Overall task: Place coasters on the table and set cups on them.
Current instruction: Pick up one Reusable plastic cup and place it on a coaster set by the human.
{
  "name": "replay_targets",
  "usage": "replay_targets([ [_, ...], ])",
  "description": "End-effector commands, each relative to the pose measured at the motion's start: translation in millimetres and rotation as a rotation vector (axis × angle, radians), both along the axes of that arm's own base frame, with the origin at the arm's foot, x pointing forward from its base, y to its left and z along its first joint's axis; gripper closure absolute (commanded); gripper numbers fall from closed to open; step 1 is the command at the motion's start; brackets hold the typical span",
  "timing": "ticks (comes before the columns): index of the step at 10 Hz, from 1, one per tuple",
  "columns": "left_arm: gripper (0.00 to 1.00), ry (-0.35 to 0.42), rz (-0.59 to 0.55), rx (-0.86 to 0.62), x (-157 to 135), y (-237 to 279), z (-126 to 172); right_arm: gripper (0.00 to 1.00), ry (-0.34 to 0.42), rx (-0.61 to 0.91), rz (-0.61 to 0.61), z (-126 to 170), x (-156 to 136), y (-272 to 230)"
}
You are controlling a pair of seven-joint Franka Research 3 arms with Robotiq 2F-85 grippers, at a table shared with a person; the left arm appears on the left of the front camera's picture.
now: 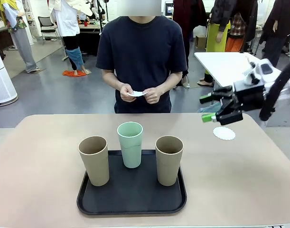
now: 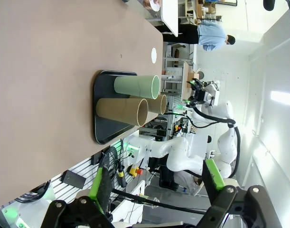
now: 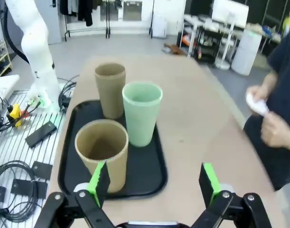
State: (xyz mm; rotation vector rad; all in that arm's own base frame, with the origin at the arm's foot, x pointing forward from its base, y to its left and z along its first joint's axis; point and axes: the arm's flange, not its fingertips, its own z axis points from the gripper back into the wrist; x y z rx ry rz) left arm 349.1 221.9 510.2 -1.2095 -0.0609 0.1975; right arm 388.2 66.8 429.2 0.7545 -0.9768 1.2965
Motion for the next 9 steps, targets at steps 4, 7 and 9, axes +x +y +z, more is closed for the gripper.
replay_targets([
  [4, 0.00, -0.013, 0.015, -0.003, 1.0, 0.0, 1.0, 0.00, 0.051, -0.162, 0.009, -34.2, 5.7, 6.7],
  [7, 0.00, -0.013, 0.015, -0.003, 1.0, 0.0, 1.0, 0.00, 0.065, -0.163, -0.004, -36.7, 8.6, 11.2],
  [9, 0.00, -0.013, 0.015, -0.003, 1.0, 0.0, 1.0, 0.00, 0.065, -0.163, -0.004, -36.7, 8.6, 11.2],
])
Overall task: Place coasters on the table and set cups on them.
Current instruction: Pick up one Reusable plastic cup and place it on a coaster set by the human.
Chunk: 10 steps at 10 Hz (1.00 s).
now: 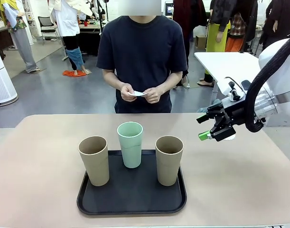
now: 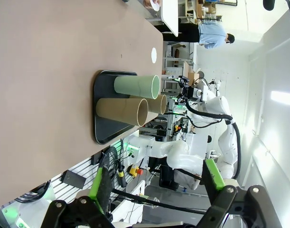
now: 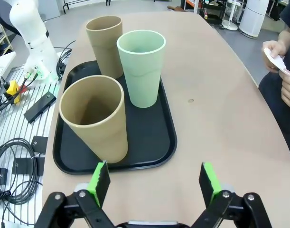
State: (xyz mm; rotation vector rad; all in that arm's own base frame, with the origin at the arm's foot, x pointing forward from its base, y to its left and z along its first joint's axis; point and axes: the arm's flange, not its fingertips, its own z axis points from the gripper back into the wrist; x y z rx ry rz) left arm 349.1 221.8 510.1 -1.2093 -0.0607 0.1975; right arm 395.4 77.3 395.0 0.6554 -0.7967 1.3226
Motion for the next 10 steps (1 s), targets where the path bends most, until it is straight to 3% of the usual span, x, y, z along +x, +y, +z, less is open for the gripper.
replay_targets([
  [1, 0.00, -0.013, 0.015, -0.003, 0.9, 0.1, 1.1, 0.00, -0.005, 0.014, 0.003, -2.5, 1.4, 0.7],
  [2, 0.00, -0.013, 0.015, -0.003, 0.9, 0.1, 1.1, 0.00, 0.000, 0.000, 0.000, 0.0, 0.0, 0.0],
  [4, 0.00, -0.013, 0.015, -0.003, 0.9, 0.1, 1.1, 0.00, -0.051, 0.099, 0.157, -26.9, -5.6, 9.9],
  [6, 0.00, -0.013, 0.015, -0.003, 0.9, 0.1, 1.1, 0.00, -0.082, 0.175, 0.191, -50.4, -15.0, 3.5],
  [10, 0.00, -0.013, 0.015, -0.003, 0.9, 0.1, 1.1, 0.00, -0.019, 0.213, 0.178, -85.8, -3.2, 2.3],
])
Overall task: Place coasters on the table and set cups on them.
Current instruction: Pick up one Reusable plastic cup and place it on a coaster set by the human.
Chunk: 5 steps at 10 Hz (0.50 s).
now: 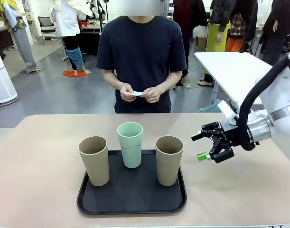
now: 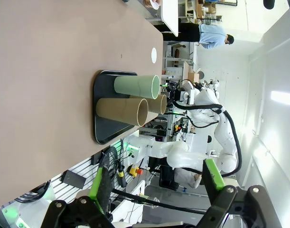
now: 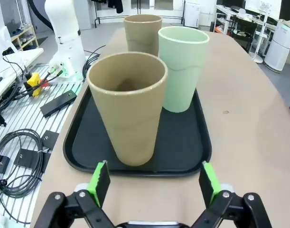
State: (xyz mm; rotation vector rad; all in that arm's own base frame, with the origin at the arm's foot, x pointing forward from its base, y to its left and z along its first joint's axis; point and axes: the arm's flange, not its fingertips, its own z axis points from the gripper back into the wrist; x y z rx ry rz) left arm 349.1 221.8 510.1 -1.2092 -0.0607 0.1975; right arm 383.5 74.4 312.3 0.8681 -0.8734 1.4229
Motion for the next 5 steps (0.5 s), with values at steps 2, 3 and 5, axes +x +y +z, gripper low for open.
replay_targets([
  [2, 0.00, -0.013, 0.015, -0.003, 0.9, 0.1, 1.0, 0.00, 0.043, -0.079, -0.127, 1.4, 8.5, 10.2],
  [3, 0.00, -0.013, 0.015, -0.003, 0.9, 0.1, 1.0, 0.00, 0.014, 0.008, 0.008, -5.2, 1.2, 1.9],
  [5, 0.00, -0.013, 0.015, -0.003, 0.9, 0.1, 1.0, 0.00, 0.014, 0.008, 0.008, -5.2, 1.2, 1.9],
])
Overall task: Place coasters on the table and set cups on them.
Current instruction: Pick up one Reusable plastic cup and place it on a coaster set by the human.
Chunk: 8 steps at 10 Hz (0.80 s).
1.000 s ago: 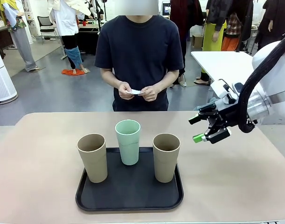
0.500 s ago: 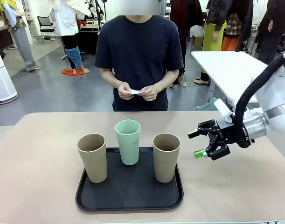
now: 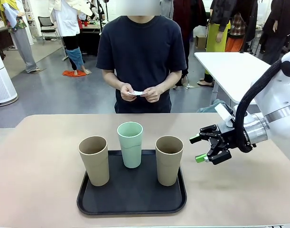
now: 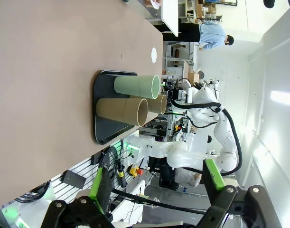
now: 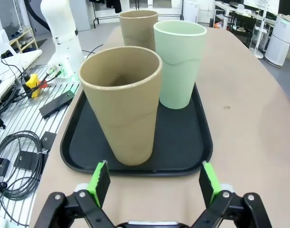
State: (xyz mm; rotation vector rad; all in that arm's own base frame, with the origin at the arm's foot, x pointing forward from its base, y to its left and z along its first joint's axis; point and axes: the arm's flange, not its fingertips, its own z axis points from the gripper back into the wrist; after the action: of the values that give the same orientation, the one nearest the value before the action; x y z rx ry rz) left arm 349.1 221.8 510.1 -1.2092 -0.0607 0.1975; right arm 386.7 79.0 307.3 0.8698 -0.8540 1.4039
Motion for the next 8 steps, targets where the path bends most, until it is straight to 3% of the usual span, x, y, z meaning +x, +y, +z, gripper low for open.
replay_targets([
  [1, 0.00, -0.013, 0.015, -0.003, 0.9, 0.1, 1.0, 0.00, -0.008, 0.017, 0.019, -0.2, -1.9, -2.7],
  [3, 0.00, -0.013, 0.015, -0.003, 0.9, 0.1, 1.0, 0.00, 0.001, 0.006, 0.004, 0.3, -0.5, 0.2],
  [5, 0.00, -0.013, 0.015, -0.003, 0.9, 0.1, 1.0, 0.00, -0.033, 0.075, 0.059, -1.9, 2.3, 11.1],
  [8, 0.00, -0.013, 0.015, -0.003, 0.9, 0.1, 1.0, 0.00, -0.006, 0.114, 0.145, -2.6, 4.0, 15.6],
])
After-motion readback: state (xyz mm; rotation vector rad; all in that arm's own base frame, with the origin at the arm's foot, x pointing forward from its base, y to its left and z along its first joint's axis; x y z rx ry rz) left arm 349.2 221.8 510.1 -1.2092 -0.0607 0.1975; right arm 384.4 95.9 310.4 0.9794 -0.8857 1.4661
